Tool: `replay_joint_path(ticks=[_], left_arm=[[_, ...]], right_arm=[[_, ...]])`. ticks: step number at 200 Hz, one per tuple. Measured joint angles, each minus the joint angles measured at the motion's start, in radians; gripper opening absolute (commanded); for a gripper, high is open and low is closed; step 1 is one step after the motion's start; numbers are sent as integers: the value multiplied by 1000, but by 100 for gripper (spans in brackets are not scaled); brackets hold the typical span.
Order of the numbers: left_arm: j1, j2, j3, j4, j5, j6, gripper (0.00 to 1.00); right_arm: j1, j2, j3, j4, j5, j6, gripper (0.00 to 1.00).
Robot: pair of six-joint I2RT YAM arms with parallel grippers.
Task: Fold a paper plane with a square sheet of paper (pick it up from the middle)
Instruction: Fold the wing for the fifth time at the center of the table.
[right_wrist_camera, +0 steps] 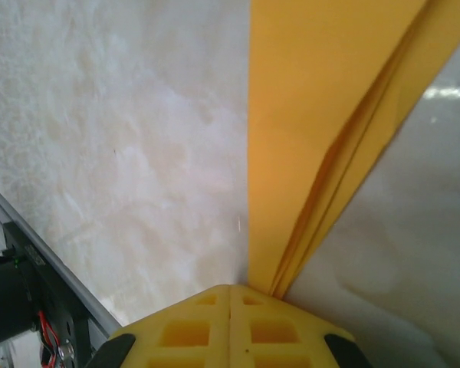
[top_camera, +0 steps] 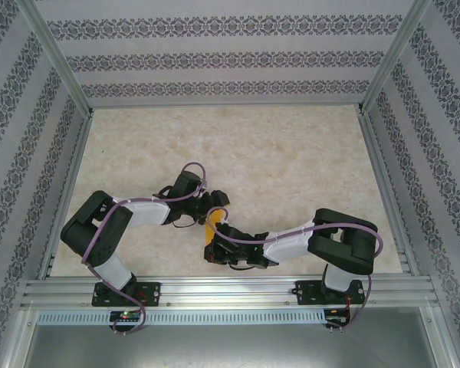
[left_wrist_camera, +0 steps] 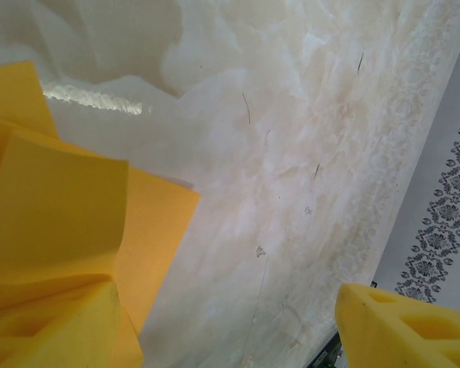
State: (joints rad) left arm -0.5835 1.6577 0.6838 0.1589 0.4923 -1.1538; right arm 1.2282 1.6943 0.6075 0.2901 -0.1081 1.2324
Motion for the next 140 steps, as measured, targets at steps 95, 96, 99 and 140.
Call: replay_joint_path(ticks=[95, 96, 99, 140], left_arm=[[0, 0, 8, -7, -31, 1, 76], [0, 0, 8, -7, -31, 1, 76], [0, 0, 8, -7, -31, 1, 76], [0, 1, 8, -7, -31, 1, 76]], right_arm=[[-27, -248, -73, -122, 21, -32, 10], [-28, -251, -73, -121, 21, -33, 11], [-35, -262, -72, -117, 23, -36, 11], [-90, -192, 8, -81, 47, -54, 12]])
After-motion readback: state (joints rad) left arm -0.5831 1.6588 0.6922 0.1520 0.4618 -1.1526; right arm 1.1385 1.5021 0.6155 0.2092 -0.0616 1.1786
